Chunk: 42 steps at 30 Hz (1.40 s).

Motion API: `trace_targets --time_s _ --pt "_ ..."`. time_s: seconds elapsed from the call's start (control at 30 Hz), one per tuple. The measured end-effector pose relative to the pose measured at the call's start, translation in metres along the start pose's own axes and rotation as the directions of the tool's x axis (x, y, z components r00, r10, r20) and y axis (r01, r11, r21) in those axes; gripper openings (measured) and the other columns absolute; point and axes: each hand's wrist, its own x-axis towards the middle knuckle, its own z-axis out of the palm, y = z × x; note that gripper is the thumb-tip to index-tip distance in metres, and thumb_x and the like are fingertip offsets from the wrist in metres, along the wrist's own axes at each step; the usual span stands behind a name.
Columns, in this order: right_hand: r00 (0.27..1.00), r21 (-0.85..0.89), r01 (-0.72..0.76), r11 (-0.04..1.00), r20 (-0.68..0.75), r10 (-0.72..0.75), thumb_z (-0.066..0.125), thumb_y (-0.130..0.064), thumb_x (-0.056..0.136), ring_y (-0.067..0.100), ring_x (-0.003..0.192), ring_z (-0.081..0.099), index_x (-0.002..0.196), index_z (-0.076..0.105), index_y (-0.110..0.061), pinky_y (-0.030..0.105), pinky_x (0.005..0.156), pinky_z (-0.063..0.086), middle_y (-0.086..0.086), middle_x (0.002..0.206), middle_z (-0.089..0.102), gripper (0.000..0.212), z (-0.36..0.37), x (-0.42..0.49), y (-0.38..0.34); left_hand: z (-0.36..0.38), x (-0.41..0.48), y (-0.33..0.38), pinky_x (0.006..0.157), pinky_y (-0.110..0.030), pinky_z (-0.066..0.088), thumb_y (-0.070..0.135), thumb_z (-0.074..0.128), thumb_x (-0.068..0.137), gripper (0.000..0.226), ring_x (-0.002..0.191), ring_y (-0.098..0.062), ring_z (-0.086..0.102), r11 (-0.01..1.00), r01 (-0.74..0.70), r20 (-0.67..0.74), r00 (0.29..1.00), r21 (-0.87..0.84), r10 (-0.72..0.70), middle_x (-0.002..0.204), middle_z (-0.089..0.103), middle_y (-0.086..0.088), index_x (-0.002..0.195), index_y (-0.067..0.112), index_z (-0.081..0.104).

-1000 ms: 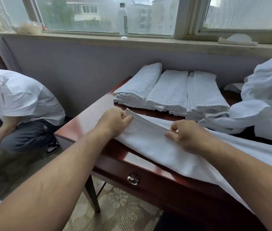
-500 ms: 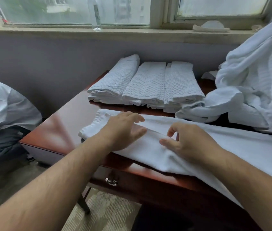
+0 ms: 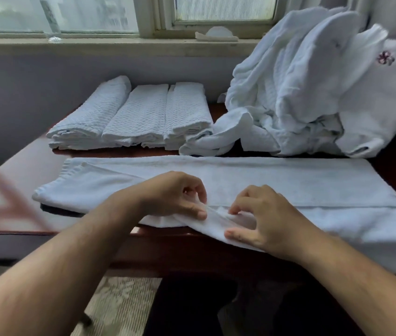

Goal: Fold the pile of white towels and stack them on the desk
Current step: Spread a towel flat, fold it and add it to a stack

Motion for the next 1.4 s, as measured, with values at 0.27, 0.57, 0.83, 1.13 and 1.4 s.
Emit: trace_targets --time_s 0.27,0.57,0.83,1.13,1.4 --pt "0.986 -0.05 0.018 0.999 -0.164 -0.026 0.067 -0.071 0.075 0.009 0.096 0.04 0.098 0.065 -0.03 0.03 0.089 0.037 -0.014 0.099 0.047 0.047 0.006 0.004 -0.012 -0.003 0.0 -0.005 0.054 -0.018 0.035 0.065 0.074 0.069 0.026 0.055 -0.001 0.043 0.989 -0.018 -0.219 0.976 -0.145 -0.014 0.059 0.05 0.019 0.076 0.041 0.065" --pt "0.956 -0.025 -0.293 0.956 0.017 0.294 0.064 -0.044 0.092 0.018 0.087 0.057 0.092 0.052 -0.028 0.033 0.071 0.041 -0.008 0.094 0.06 0.02 -0.033 0.015 0.012 -0.015 0.018 -0.014 0.044 -0.017 0.031 0.059 0.078 0.073 0.032 0.046 -0.003 0.041 0.991 0.041 -0.485 0.869 -0.128 -0.099 0.048 0.047 0.016 0.067 0.032 0.064" --pt "0.921 -0.116 -0.376 0.919 0.067 0.385 0.058 -0.036 0.1 0.01 0.076 0.051 0.079 0.054 -0.024 0.03 0.06 0.035 -0.005 0.085 0.057 0.024 -0.061 0.055 0.052 -0.018 0.036 -0.032 0.051 -0.029 0.031 0.075 0.06 0.08 0.057 0.052 -0.009 0.047 0.962 0.223 -0.379 0.913 0.157 -0.15 0.053 0.051 0.008 0.06 0.021 0.055" --pt "0.916 -0.138 -0.401 0.905 -0.083 0.393 0.064 -0.057 0.09 0.011 0.075 0.053 0.083 0.048 -0.029 0.033 0.059 0.037 -0.006 0.085 0.058 0.033 -0.039 0.09 0.074 -0.031 0.02 -0.079 0.055 -0.027 0.034 0.079 0.047 0.079 0.055 0.062 -0.015 0.055 0.835 0.317 -0.55 0.835 0.451 -0.02 0.062 0.057 0.013 0.067 0.026 0.054" --pt "0.913 -0.045 -0.382 0.923 -0.175 0.369 0.063 -0.059 0.089 0.011 0.069 0.051 0.081 0.043 -0.027 0.03 0.053 0.031 -0.004 0.078 0.057 0.039 -0.021 0.086 0.081 -0.03 0.021 -0.09 0.056 -0.029 0.03 0.07 0.049 0.089 0.056 0.059 -0.021 0.052 0.854 0.365 -0.694 0.72 0.371 -0.005 0.057 0.05 0.011 0.06 0.022 0.05"
